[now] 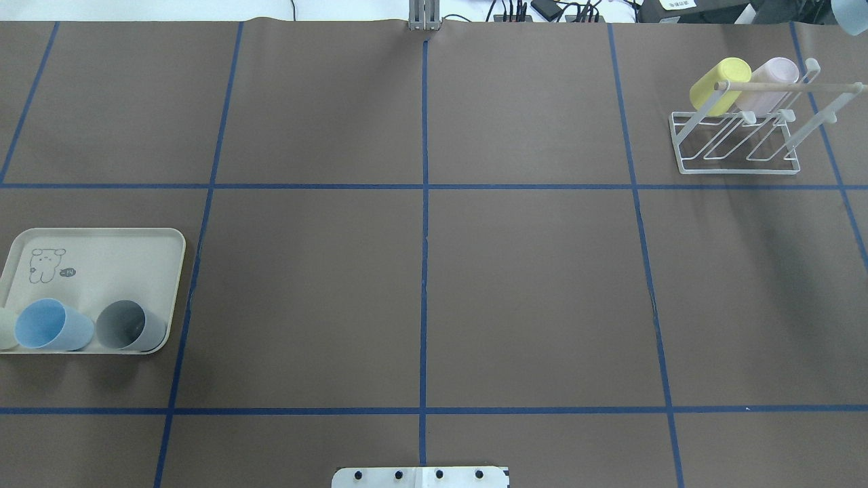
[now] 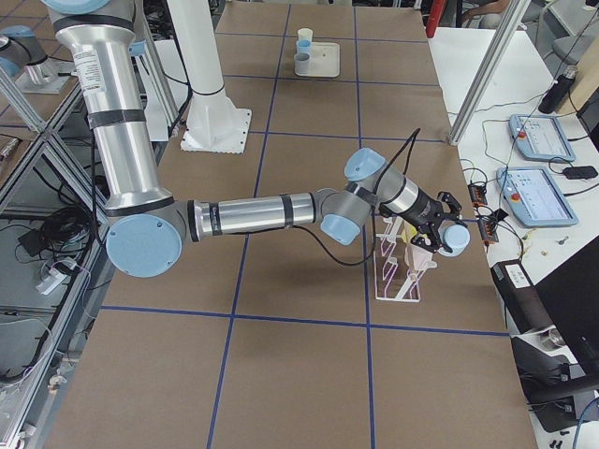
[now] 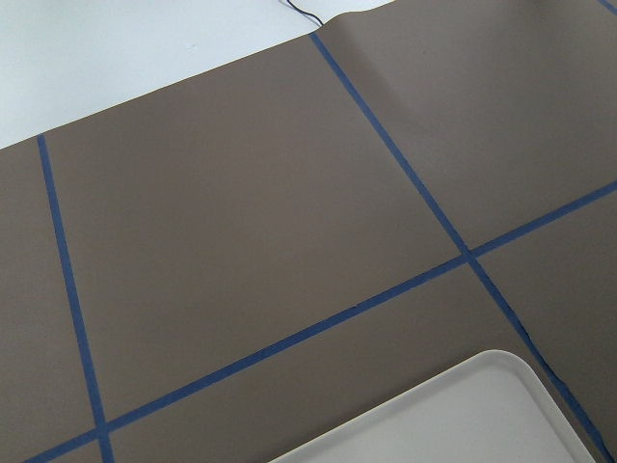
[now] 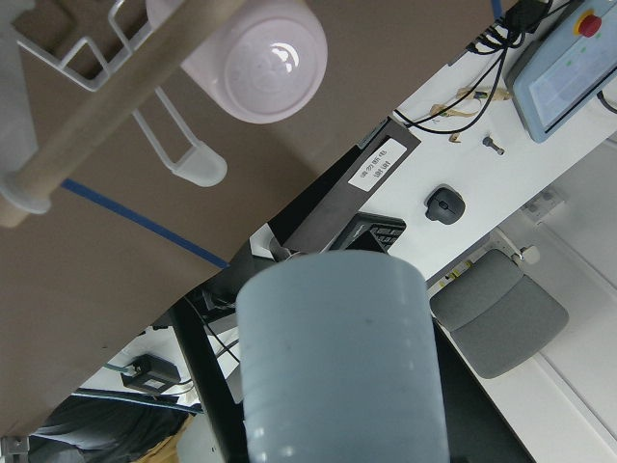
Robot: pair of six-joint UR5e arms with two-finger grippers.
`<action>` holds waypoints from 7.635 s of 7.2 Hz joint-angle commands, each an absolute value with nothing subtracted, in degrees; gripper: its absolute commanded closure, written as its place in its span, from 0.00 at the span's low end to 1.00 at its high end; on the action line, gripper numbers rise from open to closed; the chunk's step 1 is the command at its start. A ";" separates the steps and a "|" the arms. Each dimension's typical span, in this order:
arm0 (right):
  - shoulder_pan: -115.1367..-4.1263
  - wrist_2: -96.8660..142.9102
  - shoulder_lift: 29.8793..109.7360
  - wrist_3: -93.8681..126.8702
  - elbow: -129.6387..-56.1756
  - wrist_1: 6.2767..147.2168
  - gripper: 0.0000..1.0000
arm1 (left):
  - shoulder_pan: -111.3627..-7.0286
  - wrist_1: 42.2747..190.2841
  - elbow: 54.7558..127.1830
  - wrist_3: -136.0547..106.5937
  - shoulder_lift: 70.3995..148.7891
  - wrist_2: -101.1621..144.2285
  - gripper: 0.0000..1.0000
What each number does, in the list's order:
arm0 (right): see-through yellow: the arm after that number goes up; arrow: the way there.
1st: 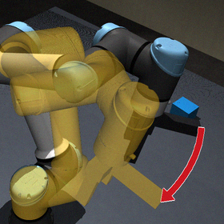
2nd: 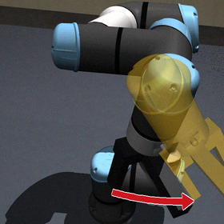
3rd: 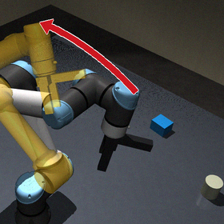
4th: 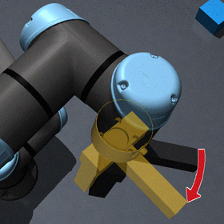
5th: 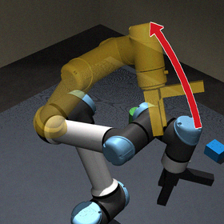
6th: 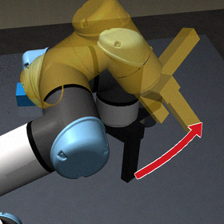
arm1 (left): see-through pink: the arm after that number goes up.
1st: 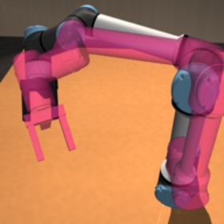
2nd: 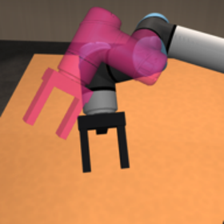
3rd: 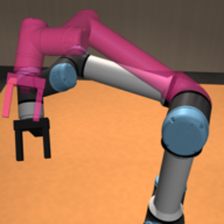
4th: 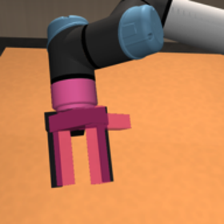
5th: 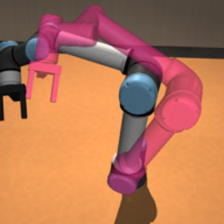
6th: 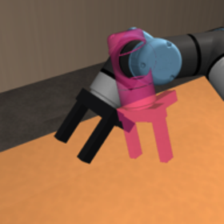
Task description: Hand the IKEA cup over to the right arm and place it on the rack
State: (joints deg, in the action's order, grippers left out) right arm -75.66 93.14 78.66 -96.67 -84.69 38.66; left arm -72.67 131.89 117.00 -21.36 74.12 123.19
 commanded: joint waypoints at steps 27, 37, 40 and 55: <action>-66.27 81.39 80.16 -98.61 -77.69 32.52 0.11 | -72.51 132.01 116.89 -21.71 74.36 123.22 0.00; -66.53 108.34 90.52 -11.46 -105.35 32.43 0.01 | -72.68 132.27 114.00 -20.75 73.57 122.35 0.00; -66.36 123.86 90.79 4.73 -108.02 33.39 0.00 | -72.42 149.88 104.20 -21.96 66.28 120.32 0.00; -62.05 126.65 90.97 10.73 -107.58 35.16 0.00 | -57.75 160.40 94.22 -33.22 64.69 120.50 0.47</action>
State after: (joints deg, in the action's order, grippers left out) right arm -62.06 126.65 90.96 10.96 -107.67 35.20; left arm -58.47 160.40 94.67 -33.29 64.28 120.54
